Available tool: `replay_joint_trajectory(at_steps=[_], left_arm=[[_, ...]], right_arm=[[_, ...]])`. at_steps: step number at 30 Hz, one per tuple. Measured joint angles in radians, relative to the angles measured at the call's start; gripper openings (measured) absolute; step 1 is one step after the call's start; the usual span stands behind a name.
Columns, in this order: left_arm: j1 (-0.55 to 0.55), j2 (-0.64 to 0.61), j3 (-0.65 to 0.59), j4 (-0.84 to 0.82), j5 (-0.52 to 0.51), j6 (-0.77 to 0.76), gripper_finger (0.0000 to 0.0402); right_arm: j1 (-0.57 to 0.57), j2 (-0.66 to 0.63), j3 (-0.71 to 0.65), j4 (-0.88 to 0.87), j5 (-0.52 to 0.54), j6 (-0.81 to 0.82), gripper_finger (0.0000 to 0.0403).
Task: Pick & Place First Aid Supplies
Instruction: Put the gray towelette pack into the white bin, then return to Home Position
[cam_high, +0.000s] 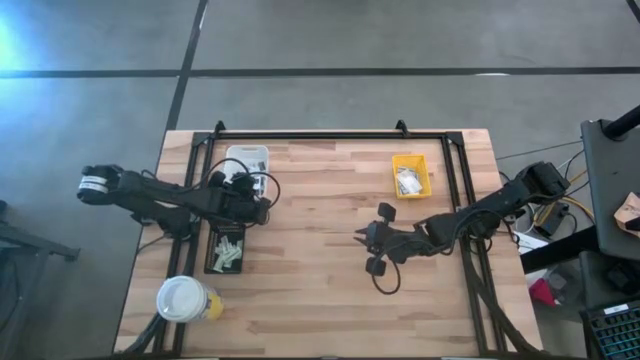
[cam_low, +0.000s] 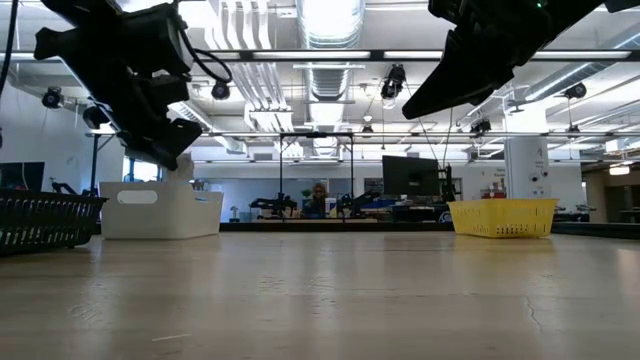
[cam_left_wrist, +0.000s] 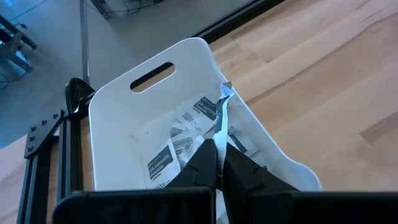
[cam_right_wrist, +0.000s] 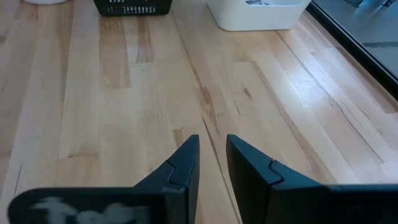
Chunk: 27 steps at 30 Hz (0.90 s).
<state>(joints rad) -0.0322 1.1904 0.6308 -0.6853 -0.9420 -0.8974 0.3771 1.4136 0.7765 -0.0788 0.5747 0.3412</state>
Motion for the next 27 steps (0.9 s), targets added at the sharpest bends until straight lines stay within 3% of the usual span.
replay_joint_trajectory(at_steps=[6,16,27], left_arm=[[0.0,0.0,0.0,-0.002,0.001,0.005,0.0022],[0.0,0.0,0.001,-0.005,-0.027,0.039,0.0081],[-0.002,-0.097,0.062,-0.003,0.003,0.197,0.0081]], right_arm=[[0.0,0.0,0.0,0.0,0.0,0.0,0.0081],[0.0,0.0,0.0,0.0,-0.001,0.0,0.0066],[0.0,-0.013,0.0,-0.006,-0.002,-0.074,0.0069]])
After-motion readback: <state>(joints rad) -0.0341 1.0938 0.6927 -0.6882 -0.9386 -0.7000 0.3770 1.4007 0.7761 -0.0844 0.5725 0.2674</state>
